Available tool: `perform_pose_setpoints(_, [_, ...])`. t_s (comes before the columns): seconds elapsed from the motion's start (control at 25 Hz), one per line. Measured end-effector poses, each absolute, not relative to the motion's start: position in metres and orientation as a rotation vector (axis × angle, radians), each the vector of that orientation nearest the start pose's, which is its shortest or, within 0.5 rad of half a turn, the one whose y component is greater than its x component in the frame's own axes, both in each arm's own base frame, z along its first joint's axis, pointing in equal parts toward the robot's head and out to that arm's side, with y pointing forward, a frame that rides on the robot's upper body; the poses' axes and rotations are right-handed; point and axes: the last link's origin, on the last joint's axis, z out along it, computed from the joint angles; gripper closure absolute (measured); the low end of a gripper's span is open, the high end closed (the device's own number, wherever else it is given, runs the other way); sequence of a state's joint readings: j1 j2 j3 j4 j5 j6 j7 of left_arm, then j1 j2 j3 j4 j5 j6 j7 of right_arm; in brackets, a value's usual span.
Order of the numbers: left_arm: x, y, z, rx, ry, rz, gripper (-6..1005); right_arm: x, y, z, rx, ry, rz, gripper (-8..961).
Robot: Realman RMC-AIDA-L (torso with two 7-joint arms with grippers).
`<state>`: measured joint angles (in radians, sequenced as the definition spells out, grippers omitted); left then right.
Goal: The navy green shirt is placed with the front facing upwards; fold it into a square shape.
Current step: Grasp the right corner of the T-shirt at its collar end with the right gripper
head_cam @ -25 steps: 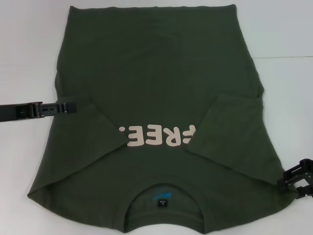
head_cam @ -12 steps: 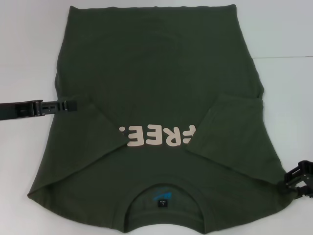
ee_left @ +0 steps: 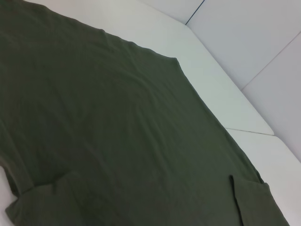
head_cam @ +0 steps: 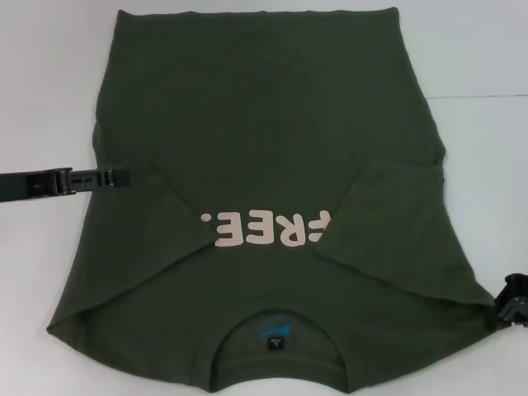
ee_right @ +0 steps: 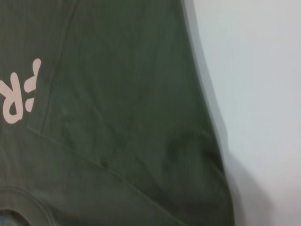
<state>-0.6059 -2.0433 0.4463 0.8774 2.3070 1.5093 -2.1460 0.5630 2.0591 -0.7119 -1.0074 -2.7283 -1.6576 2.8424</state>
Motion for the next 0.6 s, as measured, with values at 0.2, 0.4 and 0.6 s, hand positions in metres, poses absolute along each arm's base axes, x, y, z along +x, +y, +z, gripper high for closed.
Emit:
perform_pose_setpoints(0.2, [-0.282,0.368,0.071,-2.277,-1.433,-0.565,88,0.310,0.321,0.051,-1.863,2.128,-0.157,889])
perform_pose_setpoints(0.4, [-0.286,0.364,0.074,-2.267,-1.471,-0.555,94,0.308,0.322,0.050,-1.905,2.112,-0.118,909])
perform_pose_setpoints(0.6, [-0.293,0.354,0.091,-2.246,-1.609,-0.415,100,0.305,0.322,0.047,-1.954,2.093,-0.084,909])
